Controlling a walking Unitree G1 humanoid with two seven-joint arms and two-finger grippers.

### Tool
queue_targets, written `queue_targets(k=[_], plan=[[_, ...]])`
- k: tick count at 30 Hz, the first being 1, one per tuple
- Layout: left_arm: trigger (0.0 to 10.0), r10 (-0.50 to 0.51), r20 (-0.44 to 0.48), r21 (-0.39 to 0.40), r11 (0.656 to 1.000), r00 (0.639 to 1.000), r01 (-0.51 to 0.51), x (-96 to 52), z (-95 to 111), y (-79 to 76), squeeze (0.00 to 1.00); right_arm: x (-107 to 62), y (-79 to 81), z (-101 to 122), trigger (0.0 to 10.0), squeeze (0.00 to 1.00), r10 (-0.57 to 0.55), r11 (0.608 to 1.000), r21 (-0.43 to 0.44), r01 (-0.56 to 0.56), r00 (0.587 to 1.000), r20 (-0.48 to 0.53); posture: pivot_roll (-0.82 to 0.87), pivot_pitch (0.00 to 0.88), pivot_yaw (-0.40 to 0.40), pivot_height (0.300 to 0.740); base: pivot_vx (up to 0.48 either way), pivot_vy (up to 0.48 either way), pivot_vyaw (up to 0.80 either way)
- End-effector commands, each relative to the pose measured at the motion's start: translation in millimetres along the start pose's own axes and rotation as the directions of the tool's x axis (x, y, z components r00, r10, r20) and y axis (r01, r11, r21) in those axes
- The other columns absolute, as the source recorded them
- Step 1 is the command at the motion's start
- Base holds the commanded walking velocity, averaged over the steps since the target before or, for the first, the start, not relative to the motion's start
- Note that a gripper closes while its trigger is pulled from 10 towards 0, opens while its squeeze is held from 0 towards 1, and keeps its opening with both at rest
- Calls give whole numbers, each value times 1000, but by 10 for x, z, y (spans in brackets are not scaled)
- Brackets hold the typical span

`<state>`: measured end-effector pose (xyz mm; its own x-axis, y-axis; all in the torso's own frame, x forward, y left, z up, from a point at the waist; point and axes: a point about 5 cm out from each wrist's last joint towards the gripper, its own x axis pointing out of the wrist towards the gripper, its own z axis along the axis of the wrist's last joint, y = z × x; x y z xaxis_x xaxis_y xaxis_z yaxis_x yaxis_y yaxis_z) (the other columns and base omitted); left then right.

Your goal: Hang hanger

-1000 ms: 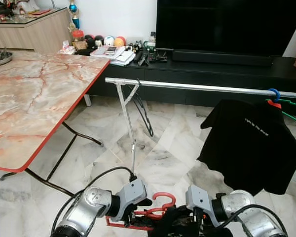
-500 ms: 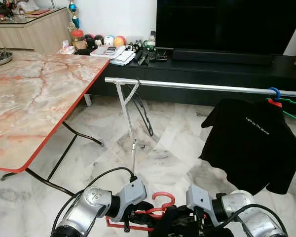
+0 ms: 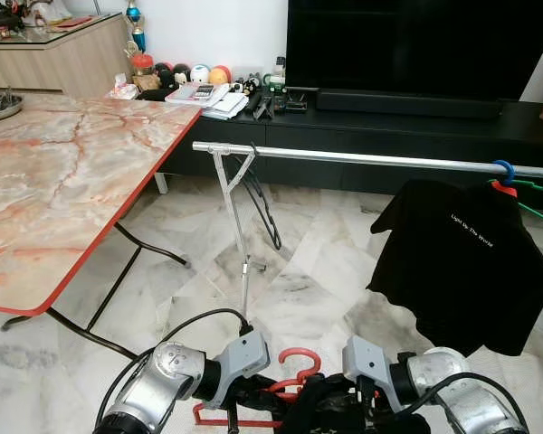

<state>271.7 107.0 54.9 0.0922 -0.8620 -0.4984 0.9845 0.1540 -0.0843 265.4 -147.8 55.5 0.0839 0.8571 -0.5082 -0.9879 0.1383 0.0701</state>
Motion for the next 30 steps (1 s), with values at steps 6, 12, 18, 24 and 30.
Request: queue_targets(k=[6,12,18,24,30], plan=[[0,24,16,-32,999,1000,-24,6,-3,19,0,40,20,170,10000,1000,43,999,-17,-41,992,118,105,36,-5,740,0,0,0],[0,23,19,-34,999,1000,-22,16,-5,16,0,43,9,211,10000,1000,36,999,-7,-35,986,162,106,28,-7,740,0,0,0],[0,22,20,-36,999,1000,-21,21,-6,11,0,40,13,222,10000,631,26,999,16,-30,977,211,107,24,-7,740,0,0,0],[0,21,22,-38,999,1000,-20,22,-4,9,0,12,-5,227,0,0,11,999,34,-19,973,231,106,27,-7,740,0,0,0],[0,25,25,-43,999,999,-24,21,5,16,0,-1,-23,234,0,0,-6,999,37,-3,972,237,108,34,-9,740,0,0,0]])
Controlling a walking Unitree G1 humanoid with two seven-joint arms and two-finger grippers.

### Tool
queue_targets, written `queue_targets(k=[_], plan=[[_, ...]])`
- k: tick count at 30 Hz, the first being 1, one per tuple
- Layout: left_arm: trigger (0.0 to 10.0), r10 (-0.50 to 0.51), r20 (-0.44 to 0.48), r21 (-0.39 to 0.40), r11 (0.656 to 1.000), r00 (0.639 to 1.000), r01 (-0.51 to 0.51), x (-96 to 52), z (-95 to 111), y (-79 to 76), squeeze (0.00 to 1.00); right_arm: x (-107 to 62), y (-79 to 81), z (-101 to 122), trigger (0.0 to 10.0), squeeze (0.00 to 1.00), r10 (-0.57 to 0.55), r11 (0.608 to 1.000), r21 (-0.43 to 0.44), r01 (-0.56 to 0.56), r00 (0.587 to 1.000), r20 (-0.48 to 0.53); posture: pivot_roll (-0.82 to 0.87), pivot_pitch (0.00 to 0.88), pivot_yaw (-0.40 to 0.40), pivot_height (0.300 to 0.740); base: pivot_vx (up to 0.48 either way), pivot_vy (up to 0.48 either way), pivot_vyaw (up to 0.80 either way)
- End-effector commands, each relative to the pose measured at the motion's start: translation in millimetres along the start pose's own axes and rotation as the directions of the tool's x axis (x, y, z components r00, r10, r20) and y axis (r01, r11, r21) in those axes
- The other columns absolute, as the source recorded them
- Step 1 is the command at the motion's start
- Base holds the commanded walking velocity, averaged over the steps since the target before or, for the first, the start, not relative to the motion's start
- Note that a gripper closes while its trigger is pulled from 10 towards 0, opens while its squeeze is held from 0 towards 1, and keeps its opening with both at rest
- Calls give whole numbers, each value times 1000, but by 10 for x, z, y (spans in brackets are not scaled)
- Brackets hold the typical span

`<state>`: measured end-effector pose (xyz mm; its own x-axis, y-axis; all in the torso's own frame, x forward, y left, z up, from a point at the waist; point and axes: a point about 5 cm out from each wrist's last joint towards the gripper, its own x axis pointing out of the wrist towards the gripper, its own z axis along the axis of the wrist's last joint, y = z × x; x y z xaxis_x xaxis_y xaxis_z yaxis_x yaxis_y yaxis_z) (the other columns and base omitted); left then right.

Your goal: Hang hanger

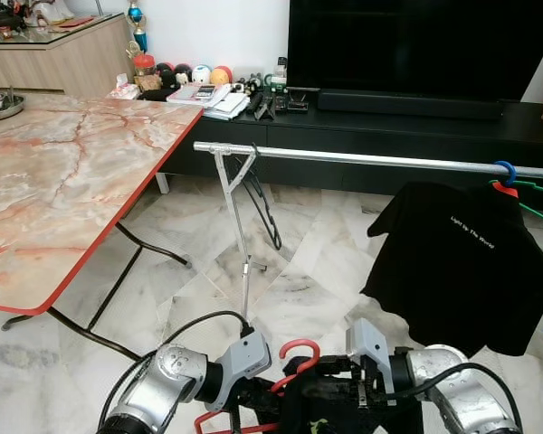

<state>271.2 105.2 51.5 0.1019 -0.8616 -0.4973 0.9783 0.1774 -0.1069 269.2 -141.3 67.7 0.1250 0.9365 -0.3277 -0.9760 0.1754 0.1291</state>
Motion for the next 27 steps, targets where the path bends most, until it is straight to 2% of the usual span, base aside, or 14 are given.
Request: queue_targets(k=[1,14,24,27], plan=[[0,15,23,-12,1000,1000,-15,-12,28,21,0,23,5,90,0,0,14,999,-30,-12,999,37,108,35,-9,740,0,0,0],[0,15,11,-20,1000,1000,-15,-32,-9,16,0,-10,-10,114,0,0,-4,1000,-29,5,999,43,106,46,-10,740,0,0,0],[0,42,-125,-5,999,991,-43,-166,-245,24,0,-275,-77,88,0,0,-79,996,-39,80,997,7,104,55,-8,740,0,0,0],[0,49,-139,-2,999,989,-49,-175,-270,25,0,-321,-87,78,0,0,-98,994,-37,98,995,0,104,56,-8,740,0,0,0]])
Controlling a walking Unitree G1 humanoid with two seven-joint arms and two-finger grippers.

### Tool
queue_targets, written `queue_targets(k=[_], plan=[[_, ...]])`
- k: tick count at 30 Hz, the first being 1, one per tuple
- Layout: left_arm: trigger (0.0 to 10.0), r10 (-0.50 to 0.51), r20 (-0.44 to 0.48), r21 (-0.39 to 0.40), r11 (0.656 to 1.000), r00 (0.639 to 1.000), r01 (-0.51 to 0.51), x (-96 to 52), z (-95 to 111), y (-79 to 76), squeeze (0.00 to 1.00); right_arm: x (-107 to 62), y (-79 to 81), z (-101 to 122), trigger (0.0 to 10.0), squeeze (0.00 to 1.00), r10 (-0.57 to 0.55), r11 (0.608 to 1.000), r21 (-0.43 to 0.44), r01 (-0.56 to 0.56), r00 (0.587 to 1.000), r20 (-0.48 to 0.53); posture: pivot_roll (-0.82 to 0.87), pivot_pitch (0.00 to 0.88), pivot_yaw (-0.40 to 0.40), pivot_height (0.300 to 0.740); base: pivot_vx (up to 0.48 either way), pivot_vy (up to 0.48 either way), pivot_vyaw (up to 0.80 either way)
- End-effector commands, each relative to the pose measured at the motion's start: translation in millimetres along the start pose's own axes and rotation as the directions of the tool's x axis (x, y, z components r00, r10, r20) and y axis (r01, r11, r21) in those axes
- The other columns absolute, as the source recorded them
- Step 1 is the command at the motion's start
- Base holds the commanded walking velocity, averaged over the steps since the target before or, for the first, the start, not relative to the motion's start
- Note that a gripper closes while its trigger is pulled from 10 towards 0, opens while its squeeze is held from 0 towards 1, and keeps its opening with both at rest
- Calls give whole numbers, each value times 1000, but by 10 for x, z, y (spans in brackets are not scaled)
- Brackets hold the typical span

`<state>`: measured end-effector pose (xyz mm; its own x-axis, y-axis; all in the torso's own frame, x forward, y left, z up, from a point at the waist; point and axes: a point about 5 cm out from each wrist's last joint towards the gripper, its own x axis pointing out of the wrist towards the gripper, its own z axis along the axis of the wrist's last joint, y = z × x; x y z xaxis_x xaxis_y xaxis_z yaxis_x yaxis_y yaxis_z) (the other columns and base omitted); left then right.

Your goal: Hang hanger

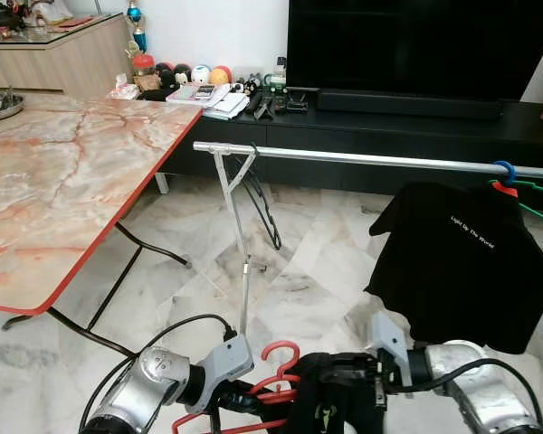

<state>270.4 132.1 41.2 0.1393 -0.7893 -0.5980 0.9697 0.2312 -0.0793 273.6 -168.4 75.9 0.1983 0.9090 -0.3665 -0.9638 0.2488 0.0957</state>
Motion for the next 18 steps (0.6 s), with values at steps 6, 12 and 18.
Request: queue_targets(k=[6,12,18], plan=[[0,50,-51,-10,999,997,-51,-40,-157,12,0,-190,-40,-65,0,0,-86,996,-35,85,995,-53,98,62,-6,740,0,0,0],[0,77,-32,-65,995,996,-79,-177,-257,9,0,-361,-136,-236,0,0,-275,961,-3,276,959,-75,100,68,-7,740,0,0,0],[0,68,-14,-110,992,998,-69,-377,-339,-17,0,-412,7,-529,0,0,-245,968,-14,249,941,-233,105,71,-7,740,0,0,0]])
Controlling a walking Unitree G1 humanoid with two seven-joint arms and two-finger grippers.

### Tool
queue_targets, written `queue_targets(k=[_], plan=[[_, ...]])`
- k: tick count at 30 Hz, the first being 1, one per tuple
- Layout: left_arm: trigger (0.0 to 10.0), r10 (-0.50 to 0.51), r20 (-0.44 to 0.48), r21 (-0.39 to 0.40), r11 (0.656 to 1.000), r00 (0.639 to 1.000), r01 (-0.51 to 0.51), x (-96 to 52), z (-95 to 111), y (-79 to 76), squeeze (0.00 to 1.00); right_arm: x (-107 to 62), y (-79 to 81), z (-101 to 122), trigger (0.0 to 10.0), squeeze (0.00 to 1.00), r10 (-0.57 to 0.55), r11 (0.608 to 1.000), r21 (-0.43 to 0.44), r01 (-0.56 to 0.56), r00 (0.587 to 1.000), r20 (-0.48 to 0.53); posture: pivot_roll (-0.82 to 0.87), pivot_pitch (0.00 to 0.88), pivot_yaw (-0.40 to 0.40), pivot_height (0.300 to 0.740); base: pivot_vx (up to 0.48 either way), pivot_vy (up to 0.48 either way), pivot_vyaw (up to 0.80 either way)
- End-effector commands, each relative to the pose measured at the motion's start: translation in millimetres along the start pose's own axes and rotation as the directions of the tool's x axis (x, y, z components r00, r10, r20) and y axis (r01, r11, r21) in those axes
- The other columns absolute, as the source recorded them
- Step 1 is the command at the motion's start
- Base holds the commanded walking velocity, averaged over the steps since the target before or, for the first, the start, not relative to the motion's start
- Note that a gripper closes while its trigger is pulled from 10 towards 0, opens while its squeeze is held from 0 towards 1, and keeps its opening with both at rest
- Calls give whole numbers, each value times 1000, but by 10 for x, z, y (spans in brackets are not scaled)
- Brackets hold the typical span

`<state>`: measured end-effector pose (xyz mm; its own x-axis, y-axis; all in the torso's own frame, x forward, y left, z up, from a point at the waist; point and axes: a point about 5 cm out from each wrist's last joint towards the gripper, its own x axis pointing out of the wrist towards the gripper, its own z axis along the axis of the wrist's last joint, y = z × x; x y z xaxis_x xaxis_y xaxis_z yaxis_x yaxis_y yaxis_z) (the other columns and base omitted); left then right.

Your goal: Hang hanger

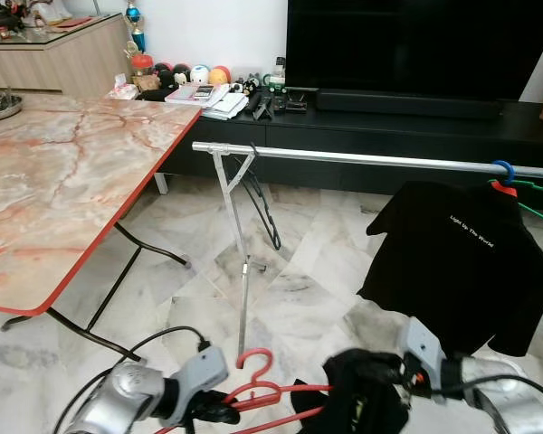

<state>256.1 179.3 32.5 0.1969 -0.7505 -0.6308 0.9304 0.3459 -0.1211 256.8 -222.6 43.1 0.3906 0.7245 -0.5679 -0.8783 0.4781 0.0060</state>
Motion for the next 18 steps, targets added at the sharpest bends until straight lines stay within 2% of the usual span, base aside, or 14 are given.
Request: queue_targets(k=[1,4,6,7,8,12,14,15,16,17,18], plan=[[0,-4,14,-4,1000,1000,4,-108,-10,4,0,-5,21,-72,0,0,-5,1000,-21,4,999,-41,106,73,-7,740,0,0,0],[0,-2,-6,2,1000,1000,3,-152,-47,5,0,-8,21,-107,0,0,-15,1000,-27,13,998,-57,108,72,-6,740,0,0,0],[0,15,-63,10,1000,998,-15,-229,-133,22,0,-14,-1,-126,0,0,-46,999,-21,44,997,-61,110,72,-5,740,0,0,0],[0,52,-138,24,999,989,-49,-290,-243,49,0,-18,-55,-124,0,0,-104,995,-19,103,993,-57,110,69,-6,740,0,0,0],[0,52,-138,24,999,989,-49,-290,-243,49,0,-18,-55,-124,0,0,-104,995,-19,103,993,-57,110,69,-6,740,0,0,0],[0,106,-245,33,994,964,-100,-316,-450,51,0,-29,-168,-115,0,0,-232,973,-21,231,971,-56,111,65,-10,740,0,0,0],[0,151,-286,43,989,946,-144,-294,-555,39,0,-31,-226,-96,0,0,-306,952,-1,306,951,-40,114,64,-12,740,0,0,0],[0,228,-316,27,973,921,-231,-248,-661,45,0,-30,-292,-22,0,0,-391,920,53,389,920,28,117,59,-16,740,0,0,0],[0,228,-316,27,973,921,-231,-248,-661,45,0,-30,-292,-22,0,0,-391,920,53,389,920,28,117,59,-16,740,0,0,0],[235,275,-331,22,959,903,-283,-216,-724,43,0,-32,-346,42,0,0,-459,886,115,449,885,82,117,59,-16,740,0,0,0],[8431,406,-358,-3,900,841,-436,-152,-848,48,0,-33,-436,184,0,0,-593,796,281,536,782,189,108,55,-17,740,0,0,0]])
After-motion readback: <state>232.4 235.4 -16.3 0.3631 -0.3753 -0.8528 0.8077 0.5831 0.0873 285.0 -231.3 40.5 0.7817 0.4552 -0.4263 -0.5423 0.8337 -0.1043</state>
